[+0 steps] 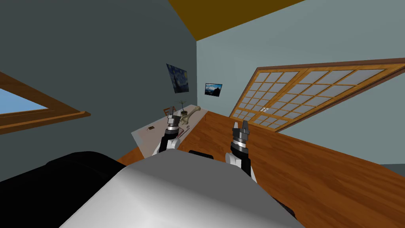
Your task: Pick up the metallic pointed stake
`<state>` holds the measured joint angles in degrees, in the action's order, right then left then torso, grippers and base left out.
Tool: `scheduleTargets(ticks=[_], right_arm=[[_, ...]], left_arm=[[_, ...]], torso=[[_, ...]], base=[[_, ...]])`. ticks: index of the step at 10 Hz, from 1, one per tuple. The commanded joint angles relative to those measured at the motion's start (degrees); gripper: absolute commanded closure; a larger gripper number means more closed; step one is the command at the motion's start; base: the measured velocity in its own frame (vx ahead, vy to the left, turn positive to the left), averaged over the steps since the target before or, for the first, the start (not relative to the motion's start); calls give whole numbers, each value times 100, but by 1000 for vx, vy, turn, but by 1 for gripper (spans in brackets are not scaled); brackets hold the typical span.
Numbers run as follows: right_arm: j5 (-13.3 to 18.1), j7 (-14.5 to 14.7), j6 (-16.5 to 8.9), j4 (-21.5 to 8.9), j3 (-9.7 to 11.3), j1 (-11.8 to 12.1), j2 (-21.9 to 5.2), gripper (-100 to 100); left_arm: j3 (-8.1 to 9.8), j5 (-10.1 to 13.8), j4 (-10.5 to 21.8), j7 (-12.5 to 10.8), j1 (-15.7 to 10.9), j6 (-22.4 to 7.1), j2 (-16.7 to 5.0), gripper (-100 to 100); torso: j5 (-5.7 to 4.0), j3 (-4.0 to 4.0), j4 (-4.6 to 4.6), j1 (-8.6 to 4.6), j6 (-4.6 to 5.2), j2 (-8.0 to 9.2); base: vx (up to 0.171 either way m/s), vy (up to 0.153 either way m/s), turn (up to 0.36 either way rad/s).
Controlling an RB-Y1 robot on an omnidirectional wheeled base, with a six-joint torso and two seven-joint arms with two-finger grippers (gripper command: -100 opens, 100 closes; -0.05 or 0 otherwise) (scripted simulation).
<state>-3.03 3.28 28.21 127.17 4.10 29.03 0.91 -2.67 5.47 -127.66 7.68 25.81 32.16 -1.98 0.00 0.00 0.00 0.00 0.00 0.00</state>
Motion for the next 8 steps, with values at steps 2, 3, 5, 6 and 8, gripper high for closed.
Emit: scheduleTargets(ticks=[2,3,5,6,8], right_arm=[[0,0,0,0,0,1,0,0],[0,0,0,0,0,1,0,0],[0,0,0,0,0,2,0,0],[0,0,0,0,0,2,0,0],[0,0,0,0,0,2,0,0]], left_arm=[[65,-116,201,53,-5,-13,-322,-100],[95,-176,299,81,-6,-19,-426,-100],[169,-328,547,150,-6,-32,-631,-100],[210,-419,694,191,-6,-40,-729,-100],[293,-632,1030,286,-6,-59,-926,-100]], torso=[[0,-6,-2,-3,-1,-12],[-1,-14,-5,-7,-1,-24],[-3,-26,-10,-15,0,-45],[-3,-27,-11,-16,-1,-45],[-3,-32,-13,-16,-1,-56]], base=[[58,-20,53],[103,-22,58],[118,-49,67],[124,-35,69],[160,-46,80]])
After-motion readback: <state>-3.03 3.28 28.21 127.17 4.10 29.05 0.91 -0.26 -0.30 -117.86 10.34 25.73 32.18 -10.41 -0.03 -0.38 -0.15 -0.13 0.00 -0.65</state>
